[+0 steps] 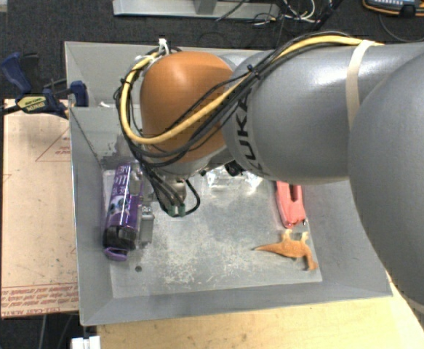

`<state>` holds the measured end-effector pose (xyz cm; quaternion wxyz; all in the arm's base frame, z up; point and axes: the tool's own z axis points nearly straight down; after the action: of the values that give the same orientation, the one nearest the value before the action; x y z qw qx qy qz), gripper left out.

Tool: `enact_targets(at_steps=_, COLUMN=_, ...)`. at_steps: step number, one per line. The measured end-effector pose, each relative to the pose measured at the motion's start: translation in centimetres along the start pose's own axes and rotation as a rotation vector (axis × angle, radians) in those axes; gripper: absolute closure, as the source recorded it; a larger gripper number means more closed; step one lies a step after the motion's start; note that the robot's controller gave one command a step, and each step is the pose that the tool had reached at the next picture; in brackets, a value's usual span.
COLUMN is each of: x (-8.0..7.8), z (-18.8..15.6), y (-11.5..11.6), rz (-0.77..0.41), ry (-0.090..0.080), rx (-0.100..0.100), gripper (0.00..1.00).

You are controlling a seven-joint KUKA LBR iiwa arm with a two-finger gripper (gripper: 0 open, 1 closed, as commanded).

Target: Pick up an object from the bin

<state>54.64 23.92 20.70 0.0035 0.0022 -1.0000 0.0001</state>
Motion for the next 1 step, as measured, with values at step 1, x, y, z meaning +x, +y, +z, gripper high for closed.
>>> enact_targets(at_steps=1, x=-0.20, z=-0.46, y=-0.12, rz=0.004, ry=-0.008, rx=-0.002, gripper=0.00)
